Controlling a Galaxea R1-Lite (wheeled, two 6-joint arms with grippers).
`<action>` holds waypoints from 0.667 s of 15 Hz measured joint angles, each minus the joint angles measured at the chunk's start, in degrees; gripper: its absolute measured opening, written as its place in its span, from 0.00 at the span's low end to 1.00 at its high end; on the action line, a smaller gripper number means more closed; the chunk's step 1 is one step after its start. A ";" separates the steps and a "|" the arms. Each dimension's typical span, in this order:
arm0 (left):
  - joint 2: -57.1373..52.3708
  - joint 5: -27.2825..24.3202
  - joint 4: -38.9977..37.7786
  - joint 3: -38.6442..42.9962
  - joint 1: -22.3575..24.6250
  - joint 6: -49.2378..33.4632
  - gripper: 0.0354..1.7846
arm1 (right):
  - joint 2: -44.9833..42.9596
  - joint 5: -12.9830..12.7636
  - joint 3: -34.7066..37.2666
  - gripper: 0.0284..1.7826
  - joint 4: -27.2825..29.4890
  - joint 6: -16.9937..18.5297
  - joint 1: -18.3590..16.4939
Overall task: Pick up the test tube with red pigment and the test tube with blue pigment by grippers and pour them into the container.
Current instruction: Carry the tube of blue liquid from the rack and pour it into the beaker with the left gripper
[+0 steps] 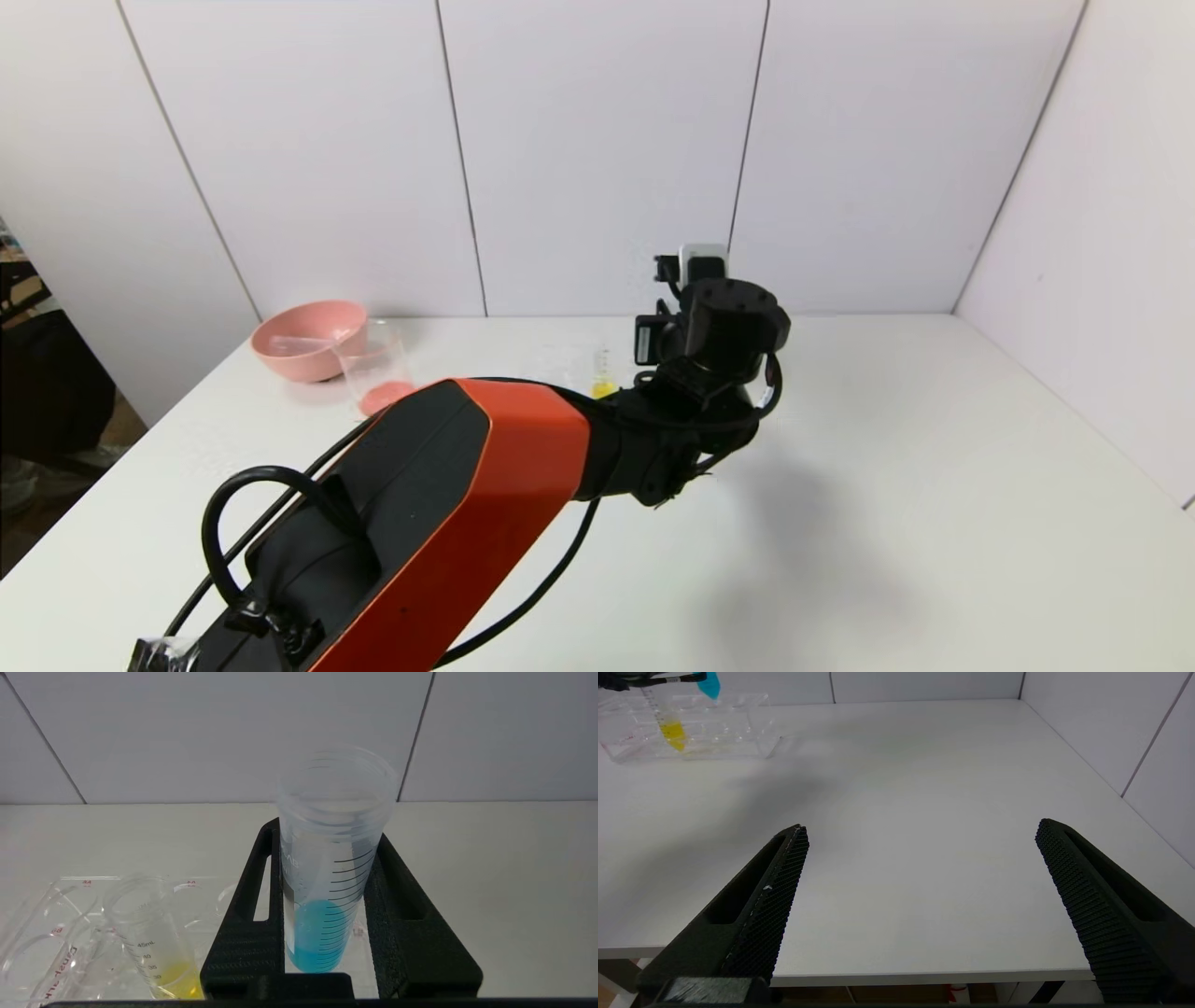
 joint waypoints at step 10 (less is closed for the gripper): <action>-4.56 -0.20 -0.16 1.96 0.02 0.66 0.27 | 0.00 0.00 0.00 1.00 0.00 0.00 0.00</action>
